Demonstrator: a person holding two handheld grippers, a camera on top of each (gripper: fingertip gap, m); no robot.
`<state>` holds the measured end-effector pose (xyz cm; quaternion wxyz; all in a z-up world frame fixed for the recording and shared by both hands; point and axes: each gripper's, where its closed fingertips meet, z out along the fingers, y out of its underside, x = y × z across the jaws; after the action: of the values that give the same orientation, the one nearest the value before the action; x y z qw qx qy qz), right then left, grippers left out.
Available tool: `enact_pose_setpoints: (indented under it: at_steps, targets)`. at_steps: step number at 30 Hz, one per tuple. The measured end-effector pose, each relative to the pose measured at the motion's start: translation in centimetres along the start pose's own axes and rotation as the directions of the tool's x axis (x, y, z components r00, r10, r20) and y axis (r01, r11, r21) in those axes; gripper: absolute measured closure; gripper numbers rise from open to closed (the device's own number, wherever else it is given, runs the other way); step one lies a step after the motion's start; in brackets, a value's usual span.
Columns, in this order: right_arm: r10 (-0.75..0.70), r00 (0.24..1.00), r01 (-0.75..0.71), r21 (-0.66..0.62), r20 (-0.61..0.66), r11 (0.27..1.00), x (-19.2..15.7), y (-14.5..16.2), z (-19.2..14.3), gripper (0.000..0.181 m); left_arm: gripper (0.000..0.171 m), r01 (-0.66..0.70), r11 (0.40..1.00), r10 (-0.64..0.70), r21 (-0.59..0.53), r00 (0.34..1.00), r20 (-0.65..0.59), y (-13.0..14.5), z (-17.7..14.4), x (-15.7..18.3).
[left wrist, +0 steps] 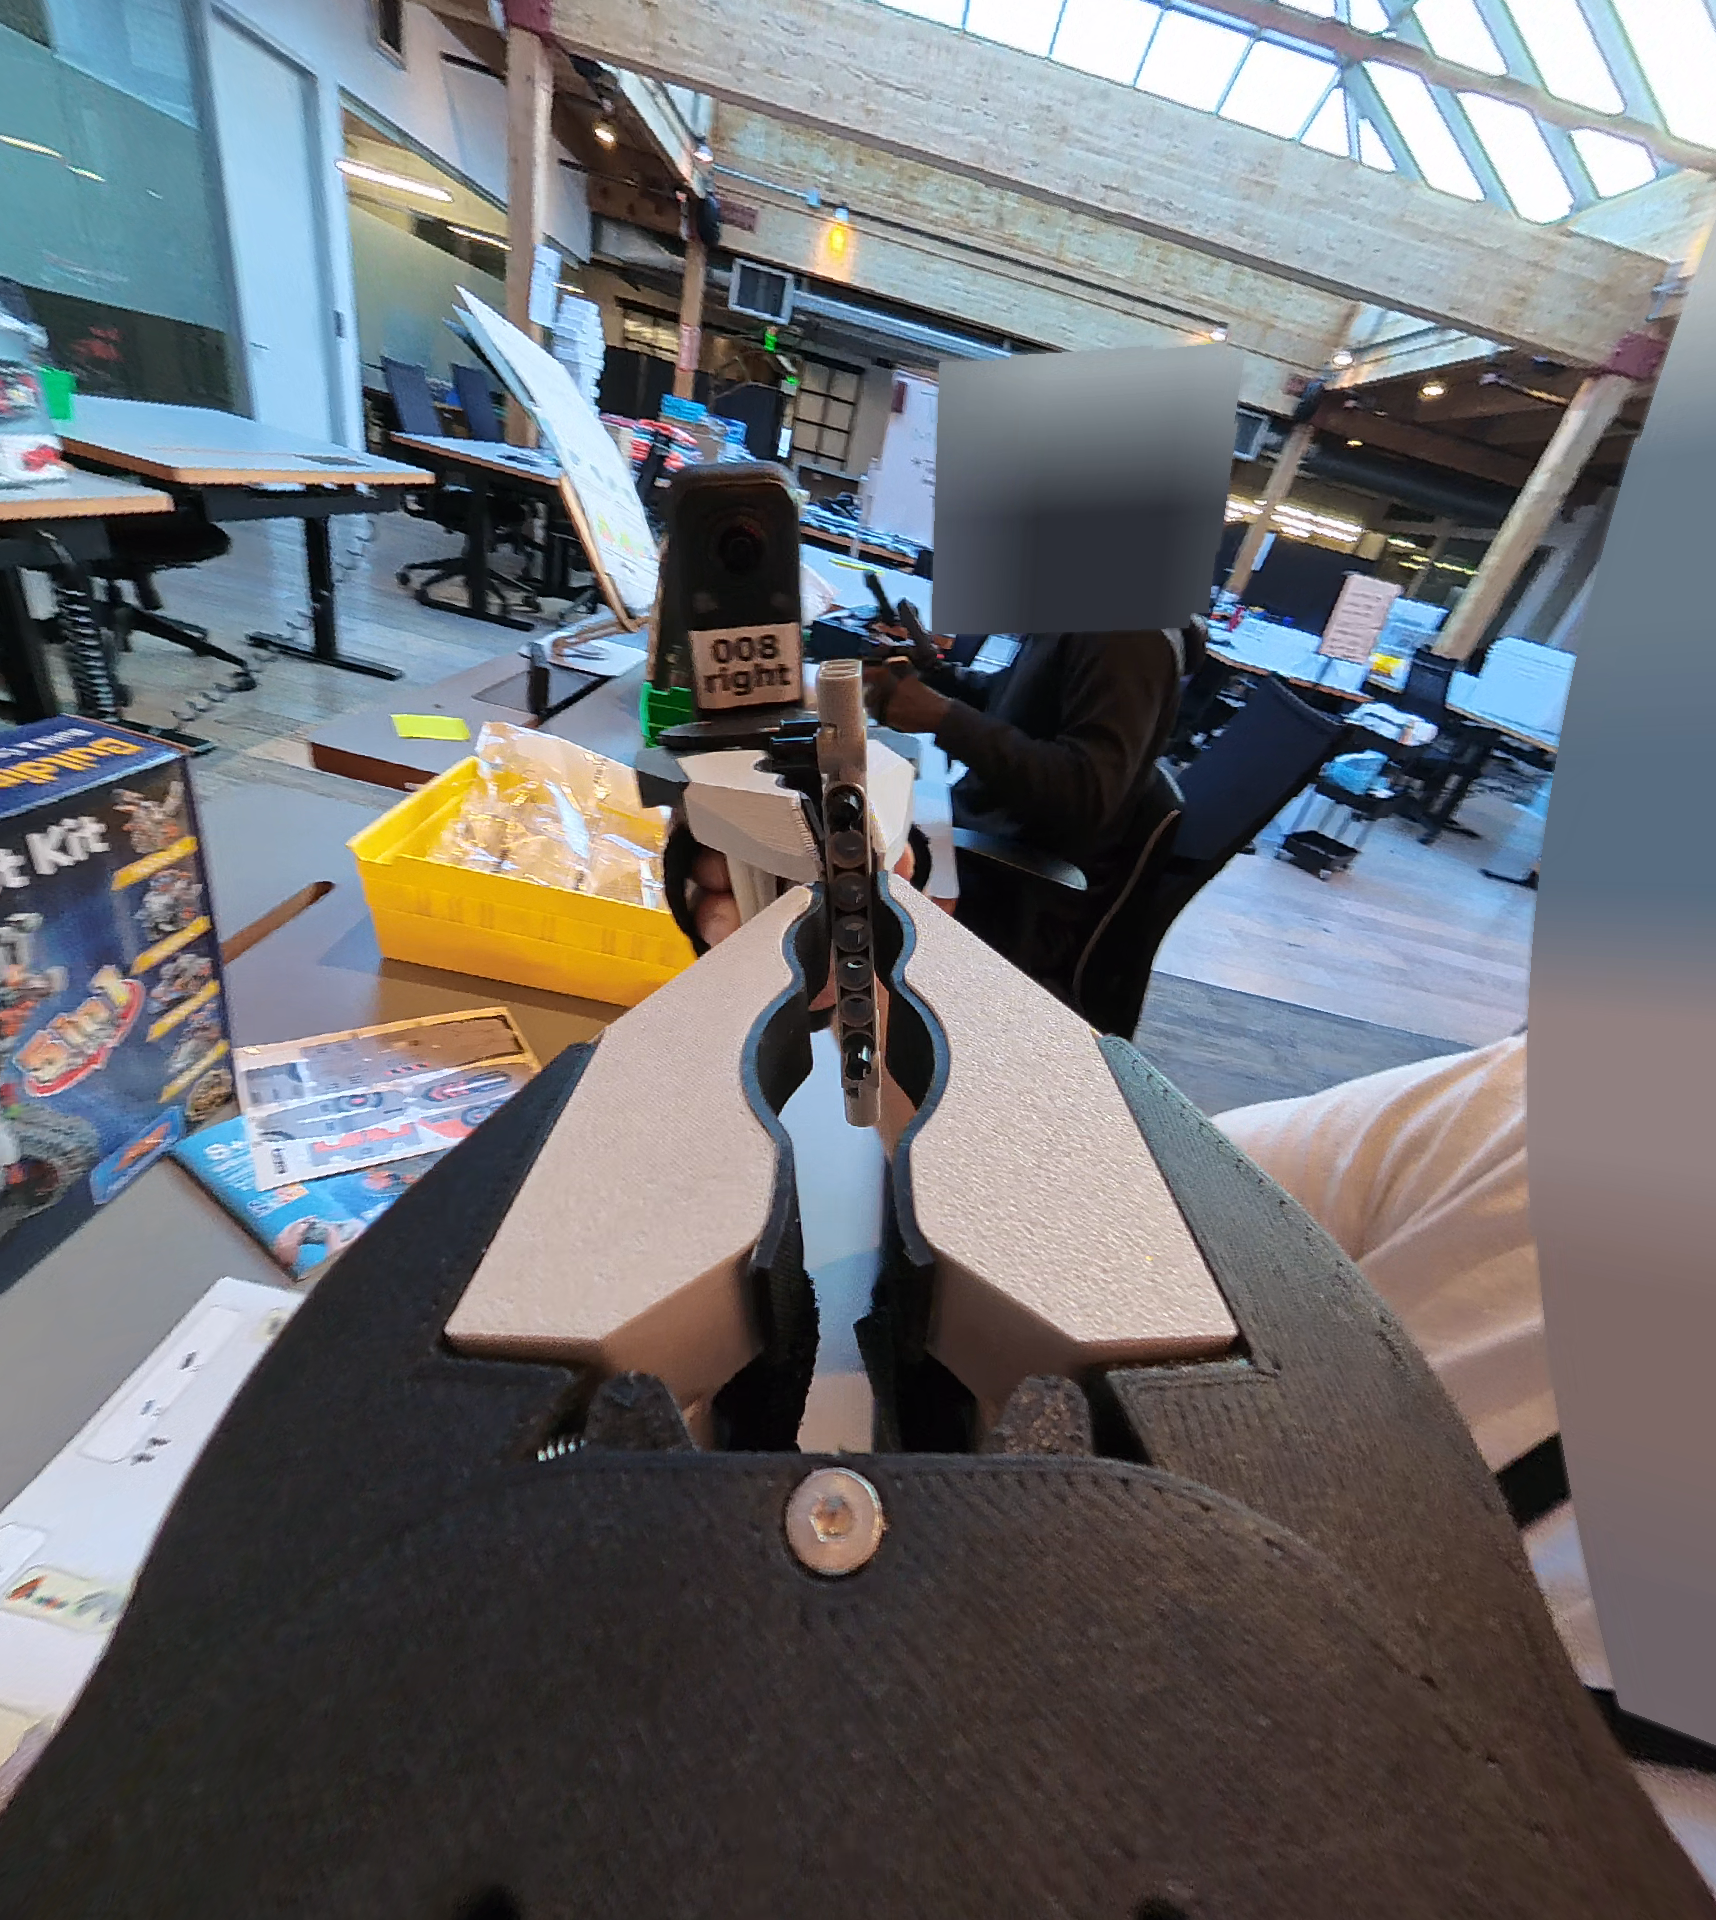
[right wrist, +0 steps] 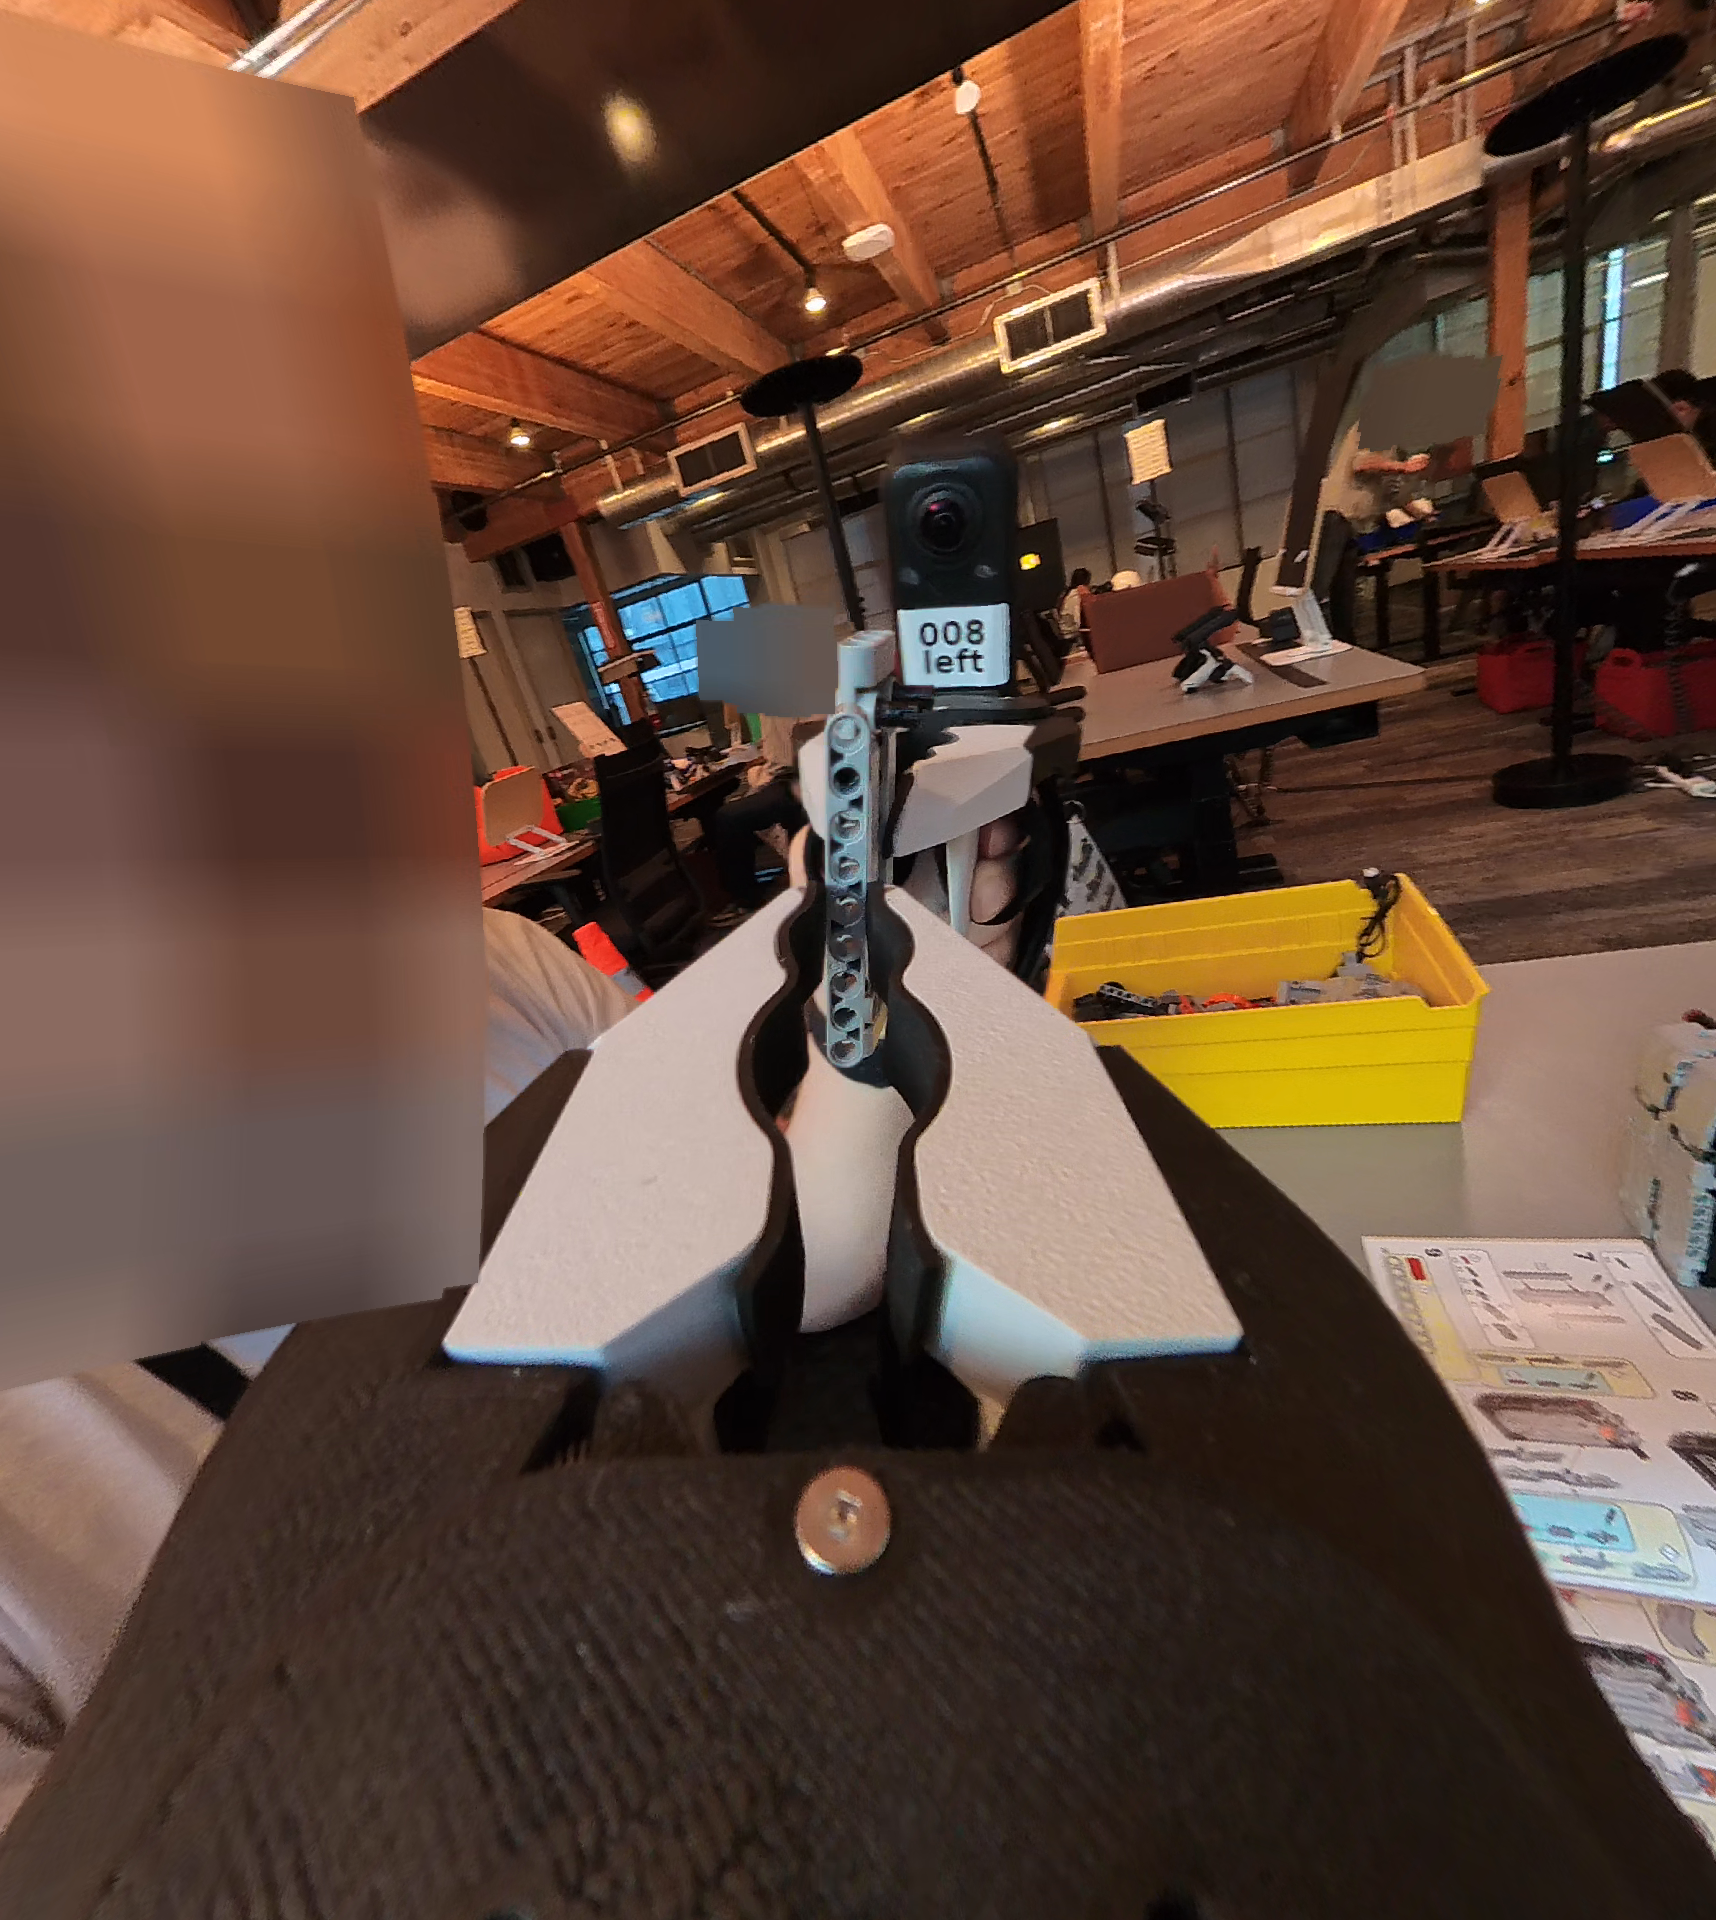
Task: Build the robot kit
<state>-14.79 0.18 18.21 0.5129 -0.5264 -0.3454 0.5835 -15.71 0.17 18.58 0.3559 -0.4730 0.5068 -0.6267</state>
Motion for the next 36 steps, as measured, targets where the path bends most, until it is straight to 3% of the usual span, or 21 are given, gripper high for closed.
enact_pose_setpoints:
  at_steps: [10,19,28,36]
  targets:
    - [-0.100,0.981,0.105,0.020,-0.163,0.994,1.3,-0.7,0.3,0.175,0.167,-0.035,0.999,0.033,0.035,0.998,0.060,-0.5,-0.5,-1.2]
    - [-0.150,0.964,0.166,0.059,-0.220,0.984,1.9,-1.2,0.4,0.175,0.167,-0.062,0.995,0.057,0.072,0.996,0.068,-0.9,-0.7,-1.8]
    - [-0.298,0.891,0.299,-0.052,-0.342,0.953,2.3,-1.1,0.0,0.175,0.166,-0.130,0.991,0.125,0.035,0.984,0.123,-0.6,-0.4,-2.1]
    - [-0.185,0.974,0.190,0.022,-0.134,0.982,0.4,-0.8,0.4,0.174,0.167,-0.067,0.995,0.071,0.067,0.996,-0.062,-0.6,-0.4,-0.5]
